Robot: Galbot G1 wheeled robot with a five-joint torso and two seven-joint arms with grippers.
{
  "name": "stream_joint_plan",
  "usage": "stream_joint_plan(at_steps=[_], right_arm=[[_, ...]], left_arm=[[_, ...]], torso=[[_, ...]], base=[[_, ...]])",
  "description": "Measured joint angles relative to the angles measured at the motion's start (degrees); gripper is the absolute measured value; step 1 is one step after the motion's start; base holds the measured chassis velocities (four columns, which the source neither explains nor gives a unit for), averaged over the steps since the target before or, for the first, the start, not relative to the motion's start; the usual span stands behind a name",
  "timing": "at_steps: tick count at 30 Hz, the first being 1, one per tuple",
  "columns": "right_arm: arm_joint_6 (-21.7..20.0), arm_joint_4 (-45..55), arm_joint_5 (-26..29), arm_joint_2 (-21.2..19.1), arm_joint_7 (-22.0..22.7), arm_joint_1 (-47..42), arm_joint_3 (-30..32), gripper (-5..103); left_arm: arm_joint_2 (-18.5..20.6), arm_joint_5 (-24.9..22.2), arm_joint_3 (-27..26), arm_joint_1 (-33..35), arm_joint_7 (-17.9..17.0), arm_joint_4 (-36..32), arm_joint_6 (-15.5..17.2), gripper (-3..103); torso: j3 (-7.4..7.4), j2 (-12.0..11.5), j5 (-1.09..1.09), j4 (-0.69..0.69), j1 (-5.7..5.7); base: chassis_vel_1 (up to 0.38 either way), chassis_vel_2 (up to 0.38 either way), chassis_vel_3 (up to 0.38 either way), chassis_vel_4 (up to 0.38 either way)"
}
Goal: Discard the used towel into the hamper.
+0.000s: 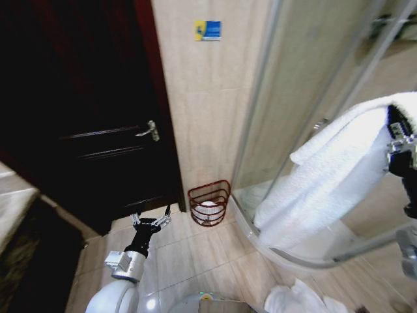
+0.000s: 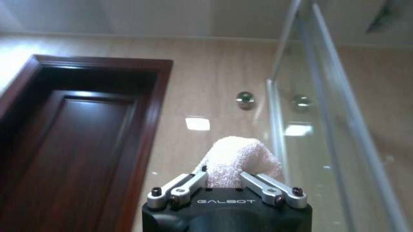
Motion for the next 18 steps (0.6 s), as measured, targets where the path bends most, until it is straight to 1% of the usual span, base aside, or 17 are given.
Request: stream_joint_plan(at_steps=[3,13,18], right_arm=[[0.1,-0.2,0.1,-0.3,0.0,0.4,-0.1,5],[-0.2,-1.4,-0.2,-1.7,1.1,2.4,-1.6,5],[-0.4,-2.3,-0.1,-2.7,1.9,3.9,-2.2,5]], left_arm=[[0.0,0.0,0.0,0.0,0.0,0.0,0.0,100],[0.0,0.0,0.0,0.0,0.0,0.0,0.0,100],[0.0,0.0,0.0,0.0,0.0,0.0,0.0,100]], torso=[[0.0,0.0,0.0,-0.02,-0.01],[-0.01,0.0,0.0,0.03,-0.01],[-0.17,-0.3,0.02,0.0,-0.15]], base=[[0.111,0.103,0.113,0.103],[0.123,0.123,0.113,0.121],[0.04,0.041,0.044,0.047]])
